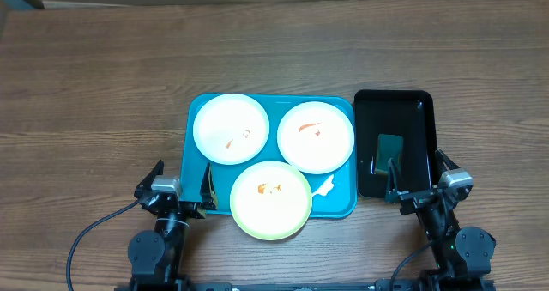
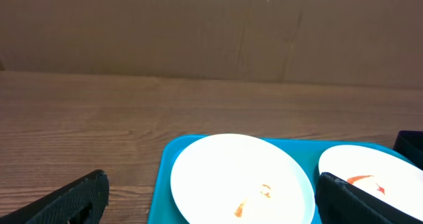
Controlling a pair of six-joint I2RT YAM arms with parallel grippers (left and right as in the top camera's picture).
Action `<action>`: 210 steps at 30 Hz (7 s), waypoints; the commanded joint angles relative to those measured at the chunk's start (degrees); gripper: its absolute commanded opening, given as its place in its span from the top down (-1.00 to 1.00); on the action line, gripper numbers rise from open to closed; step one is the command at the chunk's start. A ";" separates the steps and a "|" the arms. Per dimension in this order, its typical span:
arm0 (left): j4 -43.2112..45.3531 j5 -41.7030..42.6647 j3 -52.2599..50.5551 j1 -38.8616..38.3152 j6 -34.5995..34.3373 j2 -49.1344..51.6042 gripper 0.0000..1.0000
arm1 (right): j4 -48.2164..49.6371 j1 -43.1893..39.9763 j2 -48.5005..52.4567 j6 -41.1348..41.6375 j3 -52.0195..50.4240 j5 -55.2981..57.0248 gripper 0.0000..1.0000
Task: Clean dirty plates on tray and stack at the side
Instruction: 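Raise both arms from rest toward the tray and black tray, then move left gripper to the yellow plate rim and grip it, then lower right gripper into the black tray over the green sponge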
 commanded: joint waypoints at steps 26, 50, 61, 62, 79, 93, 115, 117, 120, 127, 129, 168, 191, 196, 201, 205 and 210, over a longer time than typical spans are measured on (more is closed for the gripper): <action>-28.09 1.99 26.64 0.20 -2.36 18.64 -1.00 | -20.72 0.28 15.63 10.19 20.57 0.94 -1.00; -53.18 16.63 53.11 0.17 -1.14 55.43 -0.98 | -43.58 0.26 60.37 9.05 50.56 -2.23 -1.00; -53.44 13.00 52.00 -4.50 -0.33 70.99 -0.44 | -42.93 0.28 60.59 9.05 50.56 -2.19 -1.00; -53.20 12.68 52.00 -5.22 -0.35 72.52 -0.43 | -42.86 0.28 60.59 9.07 50.56 -2.16 -1.00; -50.51 8.11 52.00 -9.22 -0.44 94.09 0.31 | -42.80 0.28 60.59 9.05 50.56 -2.19 -1.00; -47.89 11.21 52.19 -9.22 -0.44 94.60 0.74 | -42.80 0.28 60.59 9.05 50.53 -2.16 -1.00; -47.82 11.19 52.19 -9.22 -0.44 94.60 0.86 | -36.96 0.33 78.34 10.88 50.40 0.63 -0.22; -47.80 11.19 52.19 -9.22 -0.44 94.60 0.85 | -37.13 0.35 80.61 11.72 50.40 2.25 -0.22; -47.80 11.19 52.19 -9.22 -0.44 94.60 0.85 | -36.94 0.35 83.56 11.93 50.40 2.78 -0.21; -47.63 11.19 52.19 -9.22 -0.44 94.57 0.80 | -36.22 0.68 87.19 11.91 50.40 2.82 -0.18; -47.63 11.19 52.19 -9.22 -0.44 94.60 0.79 | -36.20 1.42 87.73 11.91 50.40 3.21 -0.16; -47.67 11.17 52.19 -9.22 -0.42 94.60 0.76 | -34.27 10.29 95.54 20.94 50.03 16.13 -0.08; -47.63 11.17 52.19 -9.22 -0.42 94.60 0.73 | -38.69 9.25 93.88 20.94 54.82 16.04 -0.20; -47.65 11.17 52.19 -9.22 -0.44 94.60 0.72 | -38.73 8.13 93.88 20.96 54.90 16.02 -0.17; -47.60 11.15 52.19 -9.22 -0.42 94.60 0.70 | -38.86 8.09 93.88 20.94 54.95 15.02 -0.13; -47.65 11.17 52.19 -9.22 -0.44 94.60 0.69 | -39.01 8.09 93.88 20.92 54.95 13.09 -0.02; -47.65 11.17 52.19 -9.22 -0.42 94.60 0.69 | -39.50 8.09 93.88 20.94 54.95 12.11 0.11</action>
